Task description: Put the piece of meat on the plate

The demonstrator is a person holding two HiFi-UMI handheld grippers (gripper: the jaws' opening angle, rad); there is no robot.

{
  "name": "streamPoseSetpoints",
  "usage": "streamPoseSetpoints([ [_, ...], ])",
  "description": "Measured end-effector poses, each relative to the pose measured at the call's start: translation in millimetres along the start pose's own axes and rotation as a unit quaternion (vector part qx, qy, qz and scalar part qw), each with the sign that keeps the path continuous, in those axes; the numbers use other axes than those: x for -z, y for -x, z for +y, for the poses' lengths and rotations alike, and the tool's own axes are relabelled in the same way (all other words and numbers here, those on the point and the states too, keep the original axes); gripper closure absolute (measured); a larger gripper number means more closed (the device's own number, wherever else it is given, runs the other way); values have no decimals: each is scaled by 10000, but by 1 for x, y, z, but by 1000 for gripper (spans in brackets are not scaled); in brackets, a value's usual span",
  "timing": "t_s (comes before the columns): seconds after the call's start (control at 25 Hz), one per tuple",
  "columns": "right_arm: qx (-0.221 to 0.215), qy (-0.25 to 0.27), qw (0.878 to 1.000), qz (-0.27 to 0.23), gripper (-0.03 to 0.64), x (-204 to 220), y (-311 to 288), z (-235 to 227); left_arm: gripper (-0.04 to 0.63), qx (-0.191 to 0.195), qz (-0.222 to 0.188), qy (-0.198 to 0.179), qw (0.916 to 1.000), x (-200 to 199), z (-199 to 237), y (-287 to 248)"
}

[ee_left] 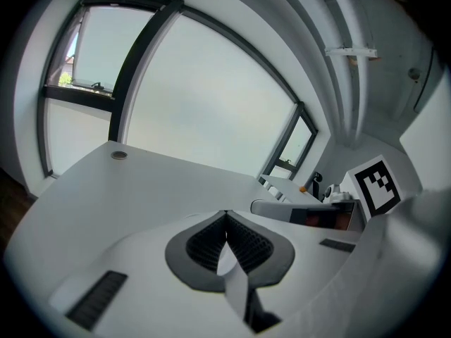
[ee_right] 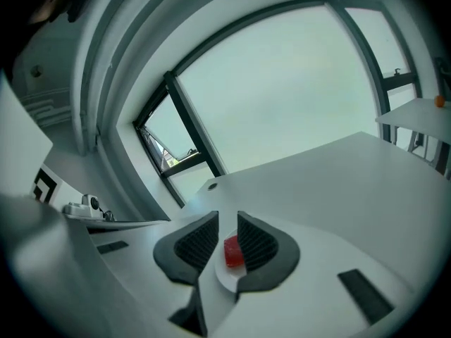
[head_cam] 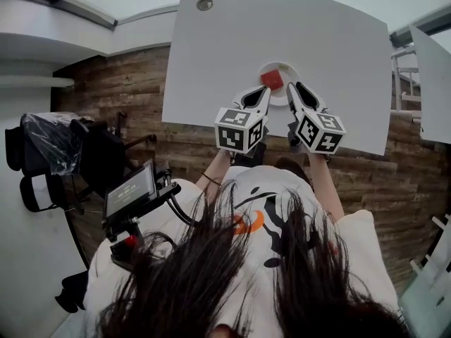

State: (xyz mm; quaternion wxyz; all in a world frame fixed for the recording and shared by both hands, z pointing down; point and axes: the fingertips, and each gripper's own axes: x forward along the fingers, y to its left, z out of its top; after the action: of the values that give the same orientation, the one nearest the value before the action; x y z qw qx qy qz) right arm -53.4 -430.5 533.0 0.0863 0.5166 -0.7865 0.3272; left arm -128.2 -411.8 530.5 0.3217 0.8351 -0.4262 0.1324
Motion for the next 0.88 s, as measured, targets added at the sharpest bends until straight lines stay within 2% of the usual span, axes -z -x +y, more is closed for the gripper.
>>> streamPoseSetpoints([
  [0.08,-20,-14,10000,-67,572,-4,5,1,589,-52,-26,15,10000,0,-1,1],
  [0.32,-347,-100,9990,-270,574,13,109,-25,589,-217,-235,-190,9993,34,-100,21],
  [0.6,-530,-56,9983,-221,574,44,183,-40,589,-450,-332,-253,9981,77,-168,40],
  [0.76,-736,81,9970,-223,574,63,219,-45,589,-690,-328,-687,9947,104,-209,51],
  [0.8,-783,107,9966,-225,574,69,229,-46,589,-695,-348,-707,9945,111,-220,54],
  [0.88,-867,106,9959,-219,574,78,244,-47,589,-629,-364,-503,9961,125,-237,58],
])
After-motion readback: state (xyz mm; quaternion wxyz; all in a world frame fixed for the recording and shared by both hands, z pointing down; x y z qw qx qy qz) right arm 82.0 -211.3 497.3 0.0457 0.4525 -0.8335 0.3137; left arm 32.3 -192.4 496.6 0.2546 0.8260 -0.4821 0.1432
